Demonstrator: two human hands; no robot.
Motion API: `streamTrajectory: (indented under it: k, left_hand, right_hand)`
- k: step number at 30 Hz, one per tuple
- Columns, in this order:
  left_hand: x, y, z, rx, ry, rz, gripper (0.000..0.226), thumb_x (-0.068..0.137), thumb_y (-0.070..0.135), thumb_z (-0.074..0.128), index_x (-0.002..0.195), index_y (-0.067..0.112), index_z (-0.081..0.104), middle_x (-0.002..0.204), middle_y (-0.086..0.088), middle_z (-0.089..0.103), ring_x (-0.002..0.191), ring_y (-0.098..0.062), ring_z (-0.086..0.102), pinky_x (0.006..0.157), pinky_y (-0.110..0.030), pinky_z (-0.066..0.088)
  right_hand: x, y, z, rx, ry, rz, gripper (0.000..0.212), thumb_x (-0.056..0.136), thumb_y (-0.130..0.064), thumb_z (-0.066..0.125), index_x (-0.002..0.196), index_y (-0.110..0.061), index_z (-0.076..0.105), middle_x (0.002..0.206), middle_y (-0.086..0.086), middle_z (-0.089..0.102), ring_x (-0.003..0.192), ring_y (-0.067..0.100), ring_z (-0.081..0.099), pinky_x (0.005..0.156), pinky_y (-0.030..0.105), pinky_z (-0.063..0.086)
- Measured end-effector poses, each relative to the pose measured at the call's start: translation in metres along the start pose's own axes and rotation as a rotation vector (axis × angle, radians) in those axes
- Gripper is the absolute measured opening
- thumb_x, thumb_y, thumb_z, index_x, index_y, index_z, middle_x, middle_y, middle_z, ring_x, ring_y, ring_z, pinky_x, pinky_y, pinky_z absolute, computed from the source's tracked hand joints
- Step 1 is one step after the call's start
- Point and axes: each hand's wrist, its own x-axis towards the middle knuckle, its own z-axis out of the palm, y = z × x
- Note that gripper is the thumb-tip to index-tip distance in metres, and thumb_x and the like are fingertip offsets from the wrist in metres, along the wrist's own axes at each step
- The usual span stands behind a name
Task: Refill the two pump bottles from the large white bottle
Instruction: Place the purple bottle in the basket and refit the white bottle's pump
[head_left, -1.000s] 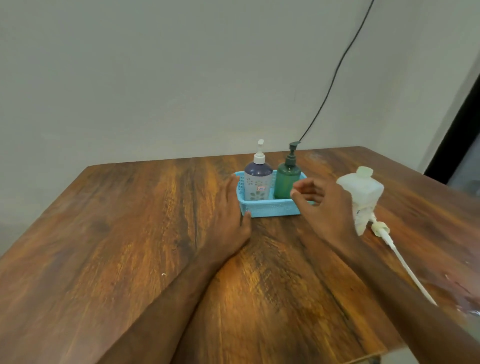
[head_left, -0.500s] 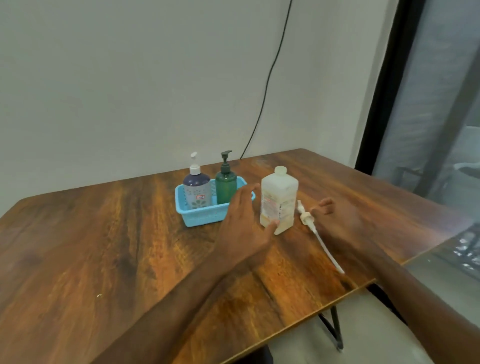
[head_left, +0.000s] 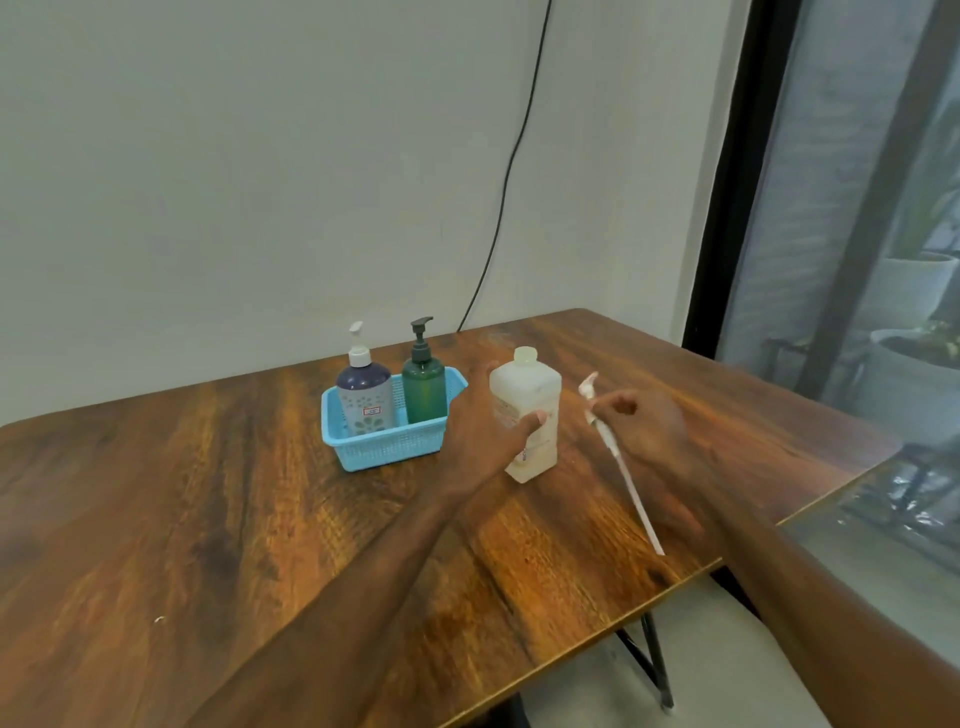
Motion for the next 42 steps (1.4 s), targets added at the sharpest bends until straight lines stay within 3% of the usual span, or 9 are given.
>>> streamTrajectory:
  k: [3, 6, 11, 17, 21, 25, 29, 35, 42]
  left_hand:
    - [-0.004, -0.006, -0.017, -0.028, -0.023, 0.020, 0.076, 0.088, 0.034, 0.086, 0.150, 0.028, 0.043, 0.132, 0.016, 0.051, 0.123, -0.006, 0.052, 0.089, -0.019, 0.048]
    - [-0.012, -0.016, -0.029, -0.019, -0.021, 0.008, 0.084, 0.085, 0.043, 0.087, 0.155, 0.033, 0.041, 0.145, 0.013, 0.055, 0.127, -0.005, 0.051, 0.098, -0.028, 0.050]
    - [-0.040, -0.028, -0.036, -0.094, 0.026, -0.032, 0.091, 0.083, 0.050, 0.086, 0.158, 0.047, 0.034, 0.158, 0.009, 0.053, 0.140, -0.016, 0.056, 0.105, -0.037, 0.057]
    - [-0.054, -0.035, -0.037, -0.120, 0.095, 0.016, 0.083, 0.084, 0.053, 0.084, 0.144, 0.070, 0.028, 0.159, 0.013, 0.051, 0.138, -0.015, 0.057, 0.103, -0.045, 0.060]
    - [-0.055, -0.036, -0.039, -0.083, 0.085, 0.045, 0.081, 0.085, 0.056, 0.082, 0.140, 0.068, 0.024, 0.160, 0.017, 0.049, 0.141, -0.009, 0.052, 0.110, -0.033, 0.052]
    - [-0.055, -0.038, -0.040, -0.066, 0.068, 0.090, 0.081, 0.086, 0.055, 0.081, 0.143, 0.066, 0.025, 0.150, 0.031, 0.041, 0.137, 0.003, 0.042, 0.097, -0.002, 0.037]
    - [-0.056, -0.039, -0.040, -0.045, 0.080, 0.112, 0.085, 0.085, 0.058, 0.081, 0.146, 0.067, 0.022, 0.150, 0.033, 0.039, 0.137, 0.005, 0.039, 0.110, -0.025, 0.040]
    - [-0.055, -0.041, -0.041, -0.046, 0.088, 0.119, 0.088, 0.085, 0.060, 0.081, 0.156, 0.055, 0.031, 0.144, 0.034, 0.044, 0.134, 0.006, 0.046, 0.105, -0.018, 0.043]
    - [-0.056, -0.040, -0.041, -0.070, 0.075, 0.133, 0.084, 0.086, 0.057, 0.081, 0.152, 0.059, 0.029, 0.140, 0.040, 0.042, 0.126, 0.014, 0.048, 0.093, -0.003, 0.043]
  right_hand:
    - [-0.008, -0.027, -0.023, 0.106, 0.081, -0.139, 0.016, 0.098, -0.028, 0.065, 0.106, -0.022, 0.077, 0.100, -0.005, 0.074, 0.093, 0.010, 0.067, 0.084, 0.031, 0.056]
    - [-0.017, -0.062, -0.036, 0.231, 0.136, -0.282, 0.016, 0.100, -0.022, 0.061, 0.108, -0.020, 0.075, 0.098, -0.010, 0.072, 0.087, 0.005, 0.069, 0.072, 0.018, 0.057]
    - [-0.031, -0.118, -0.031, 0.420, 0.190, -0.509, 0.024, 0.103, -0.023, 0.058, 0.122, -0.016, 0.071, 0.111, -0.008, 0.073, 0.101, 0.014, 0.071, 0.087, 0.045, 0.061]
    - [-0.043, -0.171, -0.029, 0.553, 0.210, -0.727, 0.026, 0.104, -0.020, 0.056, 0.126, -0.011, 0.067, 0.116, -0.003, 0.071, 0.106, 0.017, 0.071, 0.086, 0.040, 0.062]
    - [-0.037, -0.186, -0.025, 0.558, 0.187, -0.738, 0.028, 0.104, -0.019, 0.057, 0.128, -0.010, 0.067, 0.118, 0.001, 0.072, 0.107, 0.020, 0.071, 0.087, 0.041, 0.061]
    - [-0.028, -0.178, -0.009, 0.490, 0.156, -0.711, 0.027, 0.104, -0.020, 0.057, 0.126, -0.010, 0.068, 0.116, 0.001, 0.073, 0.105, 0.019, 0.072, 0.086, 0.043, 0.062]
    - [-0.024, -0.159, 0.008, 0.429, 0.092, -0.634, 0.023, 0.103, -0.020, 0.058, 0.123, -0.019, 0.069, 0.113, -0.006, 0.073, 0.102, 0.014, 0.072, 0.086, 0.041, 0.062]
    - [-0.048, -0.106, 0.041, 0.192, -0.053, -0.423, 0.036, 0.099, -0.029, 0.062, 0.133, -0.020, 0.063, 0.120, -0.012, 0.065, 0.093, -0.008, 0.062, 0.072, 0.008, 0.055]
    - [-0.045, -0.092, 0.046, 0.188, -0.039, -0.390, 0.043, 0.094, -0.038, 0.066, 0.134, -0.021, 0.063, 0.115, -0.016, 0.063, 0.093, -0.006, 0.061, 0.073, 0.013, 0.050]
